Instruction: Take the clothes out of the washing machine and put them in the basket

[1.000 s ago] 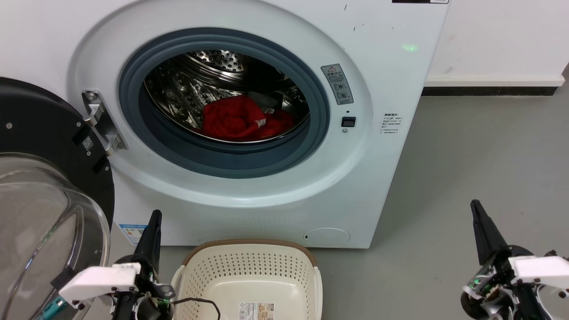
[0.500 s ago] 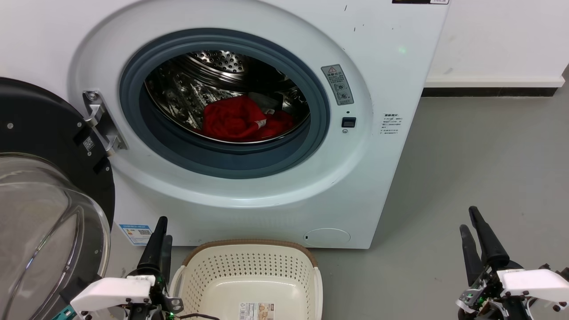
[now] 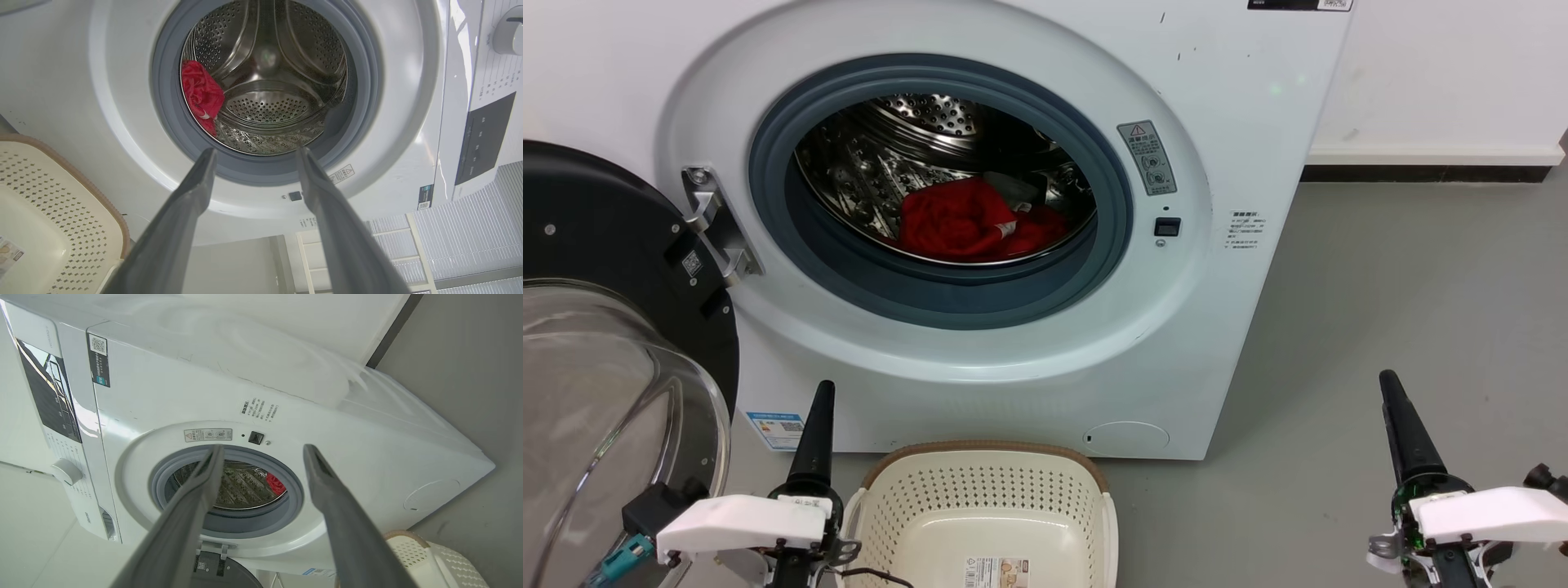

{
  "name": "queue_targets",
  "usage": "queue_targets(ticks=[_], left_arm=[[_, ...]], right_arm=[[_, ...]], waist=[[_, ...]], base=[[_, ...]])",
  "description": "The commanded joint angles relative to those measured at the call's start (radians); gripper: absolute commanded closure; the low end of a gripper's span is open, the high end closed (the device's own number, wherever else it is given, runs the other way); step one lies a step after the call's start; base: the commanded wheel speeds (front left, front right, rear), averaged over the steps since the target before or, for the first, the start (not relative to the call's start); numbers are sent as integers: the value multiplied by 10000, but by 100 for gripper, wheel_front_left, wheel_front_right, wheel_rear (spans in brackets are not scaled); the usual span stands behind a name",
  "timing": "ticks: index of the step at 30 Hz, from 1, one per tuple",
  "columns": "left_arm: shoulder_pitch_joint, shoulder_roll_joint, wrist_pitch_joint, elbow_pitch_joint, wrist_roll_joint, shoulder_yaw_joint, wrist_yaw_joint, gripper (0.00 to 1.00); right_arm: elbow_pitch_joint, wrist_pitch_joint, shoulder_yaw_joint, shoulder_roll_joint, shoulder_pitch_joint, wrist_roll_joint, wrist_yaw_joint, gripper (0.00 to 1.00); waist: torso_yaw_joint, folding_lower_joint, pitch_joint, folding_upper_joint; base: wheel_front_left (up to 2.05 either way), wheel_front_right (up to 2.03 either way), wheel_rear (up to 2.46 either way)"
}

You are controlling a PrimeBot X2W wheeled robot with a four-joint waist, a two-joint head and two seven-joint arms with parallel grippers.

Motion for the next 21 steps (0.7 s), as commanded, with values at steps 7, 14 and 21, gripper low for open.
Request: queue_targets(ticks=[7,14,21], left_arm=[[-185,19,-343,-402,1697,-111,-20,0],[-262,27,-565,-587,2875,-264,-22,0],[-362,104,-800,-698,4119,-347,-24,0]], right_arm=[[-508,-359,107,-43,61,-2093,0,0],[-733,-572,107,-43,132,-3418,0,0],[-903,-808,175,-44,226,-4887,0,0]], waist=[[52,0,0,0],[77,0,-1,0],[82,0,-10,0]], base=[[0,0,0],[0,0,0],[0,0,0]])
